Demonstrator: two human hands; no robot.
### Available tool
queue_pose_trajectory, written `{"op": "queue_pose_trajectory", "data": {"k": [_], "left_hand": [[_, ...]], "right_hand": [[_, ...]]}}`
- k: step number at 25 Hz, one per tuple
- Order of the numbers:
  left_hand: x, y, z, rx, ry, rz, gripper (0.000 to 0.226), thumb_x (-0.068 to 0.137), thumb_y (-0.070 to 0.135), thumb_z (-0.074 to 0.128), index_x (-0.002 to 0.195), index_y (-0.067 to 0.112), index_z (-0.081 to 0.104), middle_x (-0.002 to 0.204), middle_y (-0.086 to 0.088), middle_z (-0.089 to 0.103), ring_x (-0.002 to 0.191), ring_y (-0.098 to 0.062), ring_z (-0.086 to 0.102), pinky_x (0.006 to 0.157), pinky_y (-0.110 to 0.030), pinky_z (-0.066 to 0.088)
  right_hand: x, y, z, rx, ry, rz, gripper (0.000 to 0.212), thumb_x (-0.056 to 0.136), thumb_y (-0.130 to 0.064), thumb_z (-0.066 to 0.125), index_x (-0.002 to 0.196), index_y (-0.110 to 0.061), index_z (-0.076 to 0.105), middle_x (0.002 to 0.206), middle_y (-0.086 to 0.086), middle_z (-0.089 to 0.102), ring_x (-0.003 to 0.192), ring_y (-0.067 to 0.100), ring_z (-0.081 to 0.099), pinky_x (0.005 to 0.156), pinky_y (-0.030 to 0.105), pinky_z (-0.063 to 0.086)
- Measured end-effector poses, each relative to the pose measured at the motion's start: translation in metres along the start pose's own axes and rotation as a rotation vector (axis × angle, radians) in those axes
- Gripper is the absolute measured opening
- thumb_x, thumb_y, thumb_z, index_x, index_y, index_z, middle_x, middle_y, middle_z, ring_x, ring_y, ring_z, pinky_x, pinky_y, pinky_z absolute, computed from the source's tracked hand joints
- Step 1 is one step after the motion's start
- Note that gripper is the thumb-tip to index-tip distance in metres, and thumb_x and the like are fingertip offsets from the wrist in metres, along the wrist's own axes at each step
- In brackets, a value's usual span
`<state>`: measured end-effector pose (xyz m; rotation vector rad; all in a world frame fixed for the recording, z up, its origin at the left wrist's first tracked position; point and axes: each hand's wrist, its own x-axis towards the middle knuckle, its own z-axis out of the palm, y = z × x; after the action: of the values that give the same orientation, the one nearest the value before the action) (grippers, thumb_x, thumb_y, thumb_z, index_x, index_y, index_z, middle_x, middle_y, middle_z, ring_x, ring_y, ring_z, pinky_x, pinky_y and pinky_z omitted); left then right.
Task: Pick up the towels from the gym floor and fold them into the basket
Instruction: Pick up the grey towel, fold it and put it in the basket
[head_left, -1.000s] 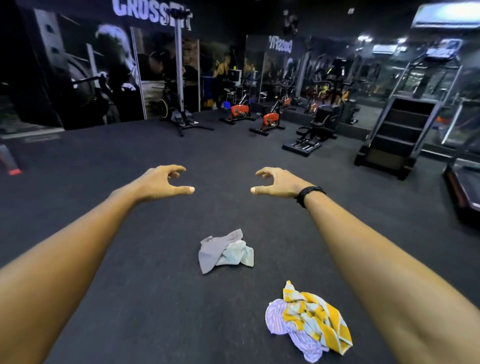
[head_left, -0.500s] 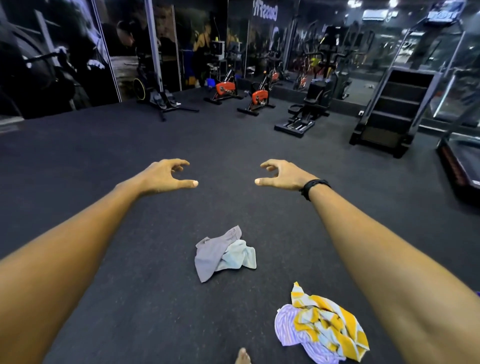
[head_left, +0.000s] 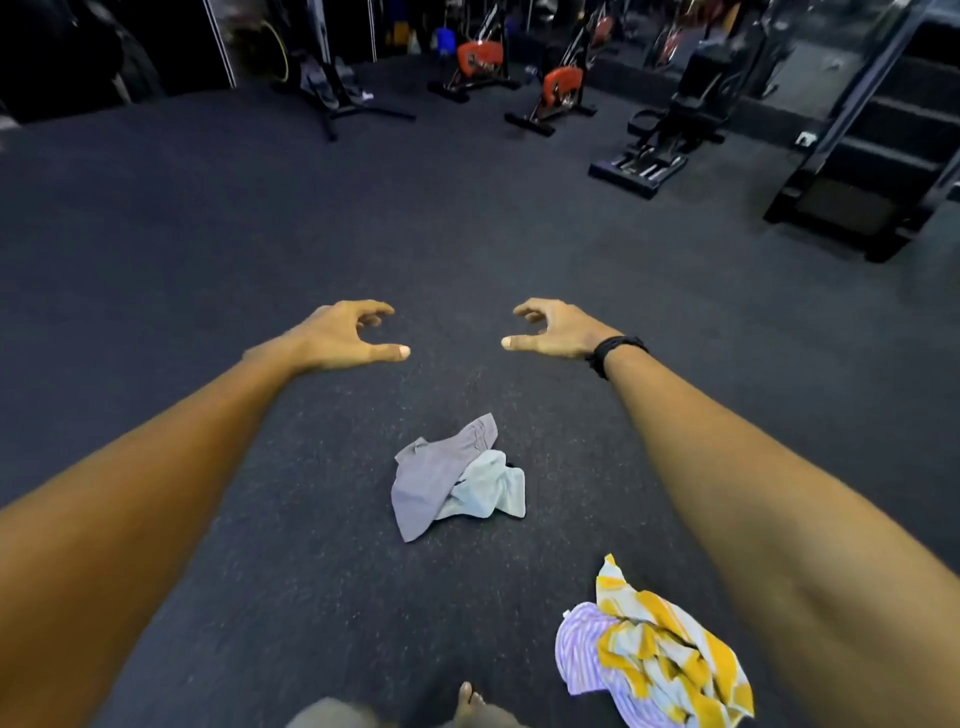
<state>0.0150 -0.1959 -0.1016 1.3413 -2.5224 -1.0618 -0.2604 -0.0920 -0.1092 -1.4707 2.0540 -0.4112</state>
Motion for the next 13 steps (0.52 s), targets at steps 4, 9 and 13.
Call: {"op": "queue_pose_trajectory", "data": {"k": [4,9,13], "left_hand": [[0.075,-0.042,0.003,-0.005,-0.071,-0.046,0.076,0.077,0.051,0.071,0.142,0.023,0.042,0.142,-0.005,0.049,0.131,-0.023,0.046,0.106,-0.039,0.037],[0.198,-0.111,0.007,-0.046,-0.212,-0.075,0.074,0.078,0.046,0.071,0.142,0.021,0.042,0.143,-0.006,0.048,0.131,-0.024,0.045,0.107,-0.040,0.036],[0.291,-0.162,0.027,0.000,-0.371,-0.122,0.076,0.079,0.044,0.072,0.143,0.018,0.041,0.146,-0.008,0.045,0.132,-0.025,0.044,0.107,-0.037,0.035]], "right_hand": [[0.073,0.020,0.021,0.005,-0.054,0.054,0.068,0.083,-0.047,0.068,0.139,-0.017,0.044,0.146,0.006,0.044,0.134,0.020,0.041,0.103,0.032,0.035],[0.175,0.049,0.063,0.033,-0.096,0.204,0.067,0.087,-0.041,0.066,0.142,-0.012,0.041,0.148,0.005,0.041,0.136,0.022,0.039,0.104,0.030,0.033],[0.252,0.081,0.111,0.065,-0.138,0.344,0.065,0.089,-0.036,0.065,0.142,-0.010,0.040,0.148,0.007,0.041,0.132,0.026,0.044,0.103,0.034,0.036]]}}
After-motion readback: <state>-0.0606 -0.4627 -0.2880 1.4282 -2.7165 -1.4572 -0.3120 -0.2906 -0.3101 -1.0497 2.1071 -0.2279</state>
